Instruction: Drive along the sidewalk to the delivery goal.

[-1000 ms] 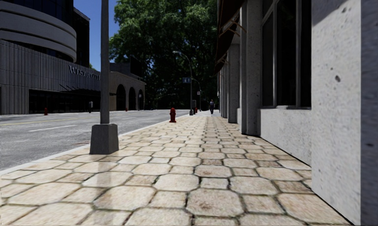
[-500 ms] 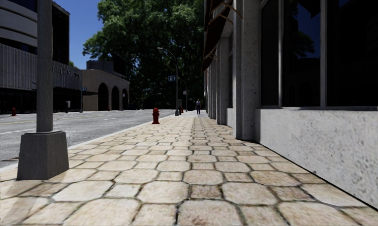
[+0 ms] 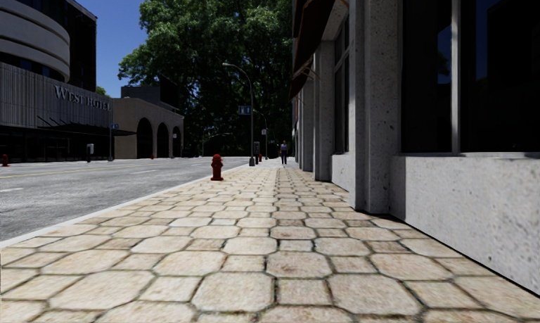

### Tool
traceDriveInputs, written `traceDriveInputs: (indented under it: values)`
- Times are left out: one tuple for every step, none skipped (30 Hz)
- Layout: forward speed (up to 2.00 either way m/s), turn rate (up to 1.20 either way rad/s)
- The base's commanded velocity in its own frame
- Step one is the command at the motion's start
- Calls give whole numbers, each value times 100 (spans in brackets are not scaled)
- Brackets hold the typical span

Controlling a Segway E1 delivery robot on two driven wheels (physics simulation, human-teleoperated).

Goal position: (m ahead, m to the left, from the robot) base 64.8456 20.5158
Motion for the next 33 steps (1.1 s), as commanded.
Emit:
traceDriveInputs:
  values:
    - [199,0]
    - [199,0]
    - [199,0]
    - [199,0]
    - [199,0]
    - [199,0]
    - [199,0]
    - [199,0]
    - [199,0]
    - [199,0]
    - [199,0]
    - [199,0]
    - [199,0]
    - [199,0]
    - [199,0]
    - [199,0]
    - [199,0]
    - [199,0]
    - [199,0]
    - [199,0]
    - [199,0]
    - [199,0]
    - [199,0]
    - [199,0]
    - [199,0]
    - [199,0]
    - [199,0]
    - [199,0]
    - [199,0]
    - [199,0]
    - [199,0]
    - [199,0]
    - [199,0]
